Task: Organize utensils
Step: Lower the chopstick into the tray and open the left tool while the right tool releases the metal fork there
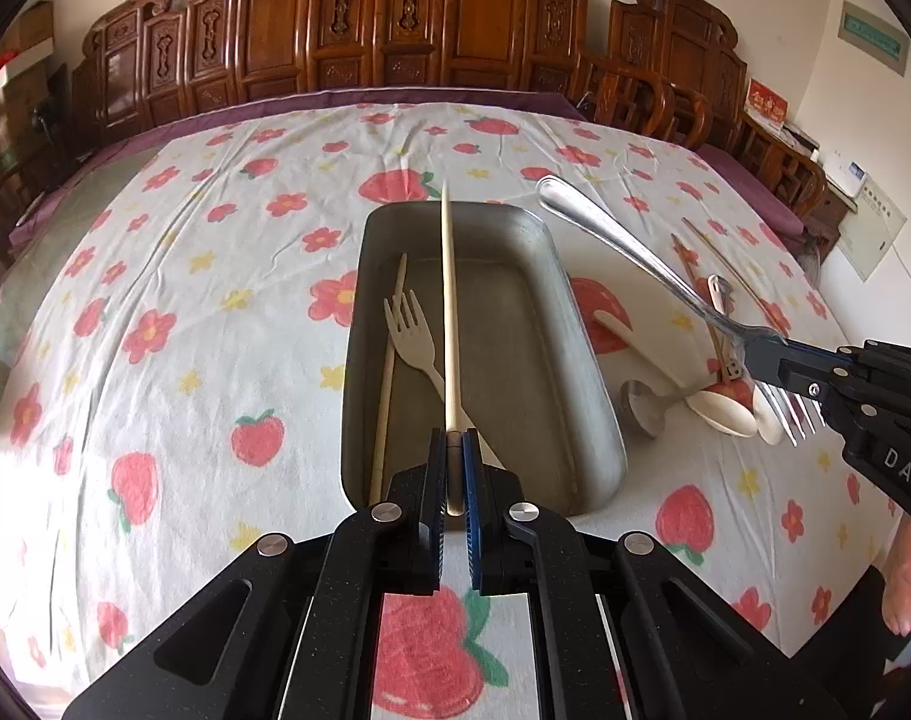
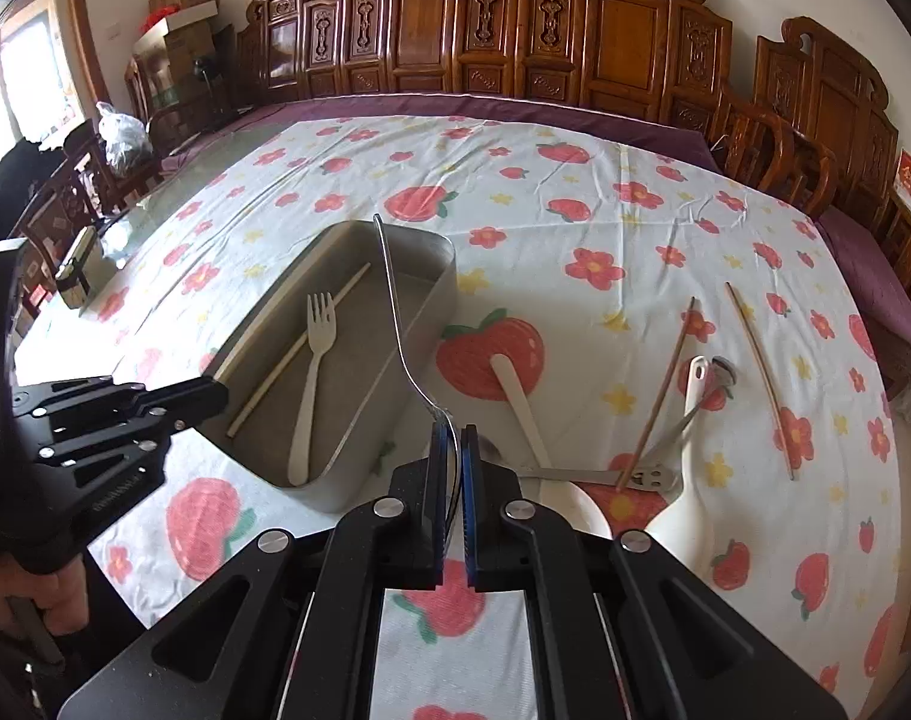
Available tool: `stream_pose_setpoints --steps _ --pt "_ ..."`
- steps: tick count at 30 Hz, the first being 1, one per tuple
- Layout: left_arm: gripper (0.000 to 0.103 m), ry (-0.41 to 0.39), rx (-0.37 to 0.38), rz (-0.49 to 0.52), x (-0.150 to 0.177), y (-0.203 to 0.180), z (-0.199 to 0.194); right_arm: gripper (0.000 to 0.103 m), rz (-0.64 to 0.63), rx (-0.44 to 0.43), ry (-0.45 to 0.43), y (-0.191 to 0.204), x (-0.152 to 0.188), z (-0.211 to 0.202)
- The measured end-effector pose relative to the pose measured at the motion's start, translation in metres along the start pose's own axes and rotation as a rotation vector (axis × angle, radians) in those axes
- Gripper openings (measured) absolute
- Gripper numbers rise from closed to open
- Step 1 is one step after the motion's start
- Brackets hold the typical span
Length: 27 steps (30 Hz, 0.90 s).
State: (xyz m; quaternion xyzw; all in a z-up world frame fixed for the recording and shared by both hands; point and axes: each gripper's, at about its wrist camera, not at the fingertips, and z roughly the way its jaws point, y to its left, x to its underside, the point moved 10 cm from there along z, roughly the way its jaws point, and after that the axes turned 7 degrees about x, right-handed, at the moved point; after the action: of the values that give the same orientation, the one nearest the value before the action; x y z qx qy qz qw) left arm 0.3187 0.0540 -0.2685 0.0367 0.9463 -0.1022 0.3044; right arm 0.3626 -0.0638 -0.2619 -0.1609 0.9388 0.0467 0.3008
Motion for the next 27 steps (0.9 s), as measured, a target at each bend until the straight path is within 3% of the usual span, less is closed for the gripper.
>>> stream_pose_setpoints --steps 4,15,23,27 --pt "0.011 -0.006 0.005 -0.003 -0.001 0.004 -0.004 0.005 0.007 -0.014 0.009 0.011 -0.004 0.004" --pt "0.014 -0.083 -0.025 0.017 0.002 0.04 -0.062 0.005 0.081 0.007 0.058 0.043 -0.012 0.033" --pt "0.033 -0.129 -0.045 0.04 -0.004 0.051 -0.085 0.006 0.136 0.059 0.098 0.051 -0.022 0.05" --pt "0.035 -0.153 -0.055 0.038 -0.009 0.057 -0.094 0.007 0.116 0.088 0.098 0.056 -0.03 0.053"
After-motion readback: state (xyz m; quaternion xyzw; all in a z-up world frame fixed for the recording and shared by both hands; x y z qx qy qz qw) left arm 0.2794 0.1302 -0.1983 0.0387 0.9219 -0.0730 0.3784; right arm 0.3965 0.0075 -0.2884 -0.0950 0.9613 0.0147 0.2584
